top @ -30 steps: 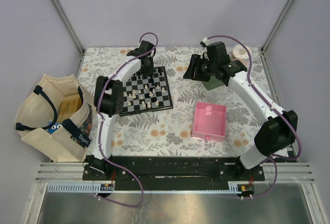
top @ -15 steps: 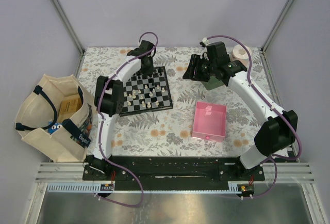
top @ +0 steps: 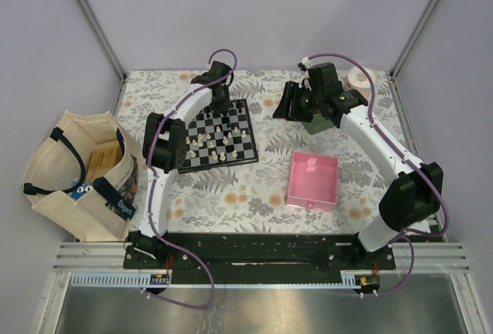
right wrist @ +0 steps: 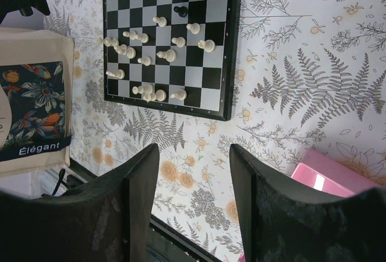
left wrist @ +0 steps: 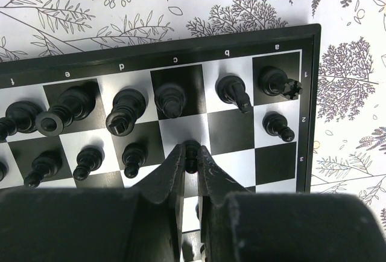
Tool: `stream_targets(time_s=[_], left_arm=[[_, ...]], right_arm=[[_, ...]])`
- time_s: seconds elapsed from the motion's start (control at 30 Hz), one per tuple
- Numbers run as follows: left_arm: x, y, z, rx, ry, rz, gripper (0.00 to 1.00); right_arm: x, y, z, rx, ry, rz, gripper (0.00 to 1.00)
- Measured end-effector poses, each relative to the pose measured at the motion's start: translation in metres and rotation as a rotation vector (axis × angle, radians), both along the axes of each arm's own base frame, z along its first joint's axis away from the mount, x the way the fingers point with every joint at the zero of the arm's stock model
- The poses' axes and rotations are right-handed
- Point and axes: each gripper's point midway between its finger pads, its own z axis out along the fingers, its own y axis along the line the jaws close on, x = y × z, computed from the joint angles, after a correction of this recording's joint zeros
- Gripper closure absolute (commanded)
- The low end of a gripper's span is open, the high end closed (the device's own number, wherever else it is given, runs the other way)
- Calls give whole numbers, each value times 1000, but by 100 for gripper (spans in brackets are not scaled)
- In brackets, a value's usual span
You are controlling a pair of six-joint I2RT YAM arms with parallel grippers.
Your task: Set up the chess pieces on the board
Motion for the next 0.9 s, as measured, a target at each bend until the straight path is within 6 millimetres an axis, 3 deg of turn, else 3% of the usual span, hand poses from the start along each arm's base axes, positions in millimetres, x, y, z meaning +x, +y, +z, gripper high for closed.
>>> stream_targets(time_s=[0.37, 0.57, 0.7, 0.9], left_arm=[[1, 2, 0, 11, -4, 8, 85], [2, 5, -3, 16, 0, 14, 73], [0, 7, -6, 21, 12, 17, 72], [0, 8, -6, 20, 14, 18, 64]], right_arm=[[1, 0, -2, -2, 5, 0, 41], [0, 0, -2, -2, 5, 0, 41], [0, 0, -2, -2, 5, 0, 41], [0, 1, -2, 3, 7, 7, 41]])
